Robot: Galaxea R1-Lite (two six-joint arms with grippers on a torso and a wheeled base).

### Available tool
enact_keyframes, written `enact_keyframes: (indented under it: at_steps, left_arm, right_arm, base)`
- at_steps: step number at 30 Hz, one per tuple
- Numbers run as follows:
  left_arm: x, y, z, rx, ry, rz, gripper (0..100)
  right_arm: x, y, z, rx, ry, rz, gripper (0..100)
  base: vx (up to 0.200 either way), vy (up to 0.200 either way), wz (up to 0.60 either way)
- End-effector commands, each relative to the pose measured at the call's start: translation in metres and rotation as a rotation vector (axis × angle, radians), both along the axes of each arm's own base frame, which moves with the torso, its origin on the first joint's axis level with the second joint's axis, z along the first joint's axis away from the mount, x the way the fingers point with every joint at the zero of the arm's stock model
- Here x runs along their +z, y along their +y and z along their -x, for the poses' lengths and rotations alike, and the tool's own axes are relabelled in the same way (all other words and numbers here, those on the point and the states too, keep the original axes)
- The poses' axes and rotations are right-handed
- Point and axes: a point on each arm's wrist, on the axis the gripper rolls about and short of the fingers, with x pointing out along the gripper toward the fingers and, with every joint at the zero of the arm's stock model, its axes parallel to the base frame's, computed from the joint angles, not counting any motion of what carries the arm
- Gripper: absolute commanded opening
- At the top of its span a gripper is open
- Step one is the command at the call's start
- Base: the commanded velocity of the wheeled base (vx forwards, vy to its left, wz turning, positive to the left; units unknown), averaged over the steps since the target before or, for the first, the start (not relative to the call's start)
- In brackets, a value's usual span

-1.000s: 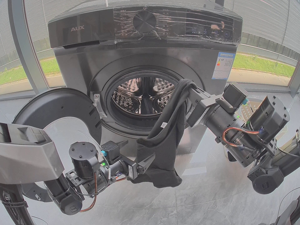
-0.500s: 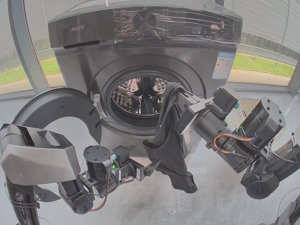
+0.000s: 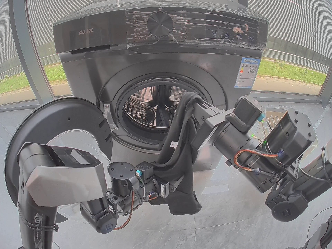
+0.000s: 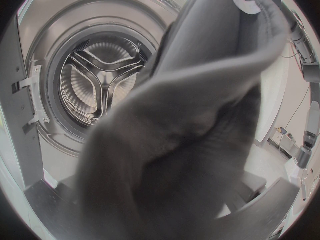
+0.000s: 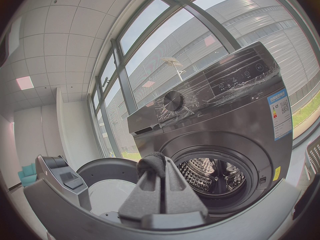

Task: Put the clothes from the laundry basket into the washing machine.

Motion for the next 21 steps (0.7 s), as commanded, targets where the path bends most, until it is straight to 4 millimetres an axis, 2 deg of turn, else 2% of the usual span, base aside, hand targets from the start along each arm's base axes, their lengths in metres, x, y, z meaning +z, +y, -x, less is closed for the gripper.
enact_keyframes:
  at_steps: [1,8,11,15,18,21]
  left_arm:
    - [-0.015,-0.002,-0.009,0.014,0.013,-0.010,0]
    - [-0.009,0.002,-0.011,0.029,0.011,0.011,0]
    - [0.010,0.006,-0.005,0.029,-0.014,0.033,0]
    - [0.035,0.013,0.014,0.007,-0.038,0.052,0]
    - [0.051,0.019,0.036,-0.022,-0.044,0.061,0]
    - [0.059,0.024,0.046,-0.031,-0.047,0.065,0]
  right_arm:
    - [0.002,-0.001,0.001,-0.001,-0.006,-0.007,0]
    - [0.000,-0.006,-0.007,-0.030,0.003,0.002,0]
    - [-0.003,-0.016,-0.022,-0.085,0.008,0.010,0]
    - [-0.012,-0.022,-0.040,-0.132,0.022,0.025,0]
    - [-0.023,-0.027,-0.053,-0.162,0.040,0.043,0]
    - [-0.029,-0.029,-0.059,-0.174,0.049,0.051,0]
  base:
    - [0.000,0.000,0.00]
    - [0.000,0.000,0.00]
    - [0.000,0.000,0.00]
    - [0.000,0.000,0.00]
    - [0.000,0.000,0.00]
    - [0.000,0.000,0.00]
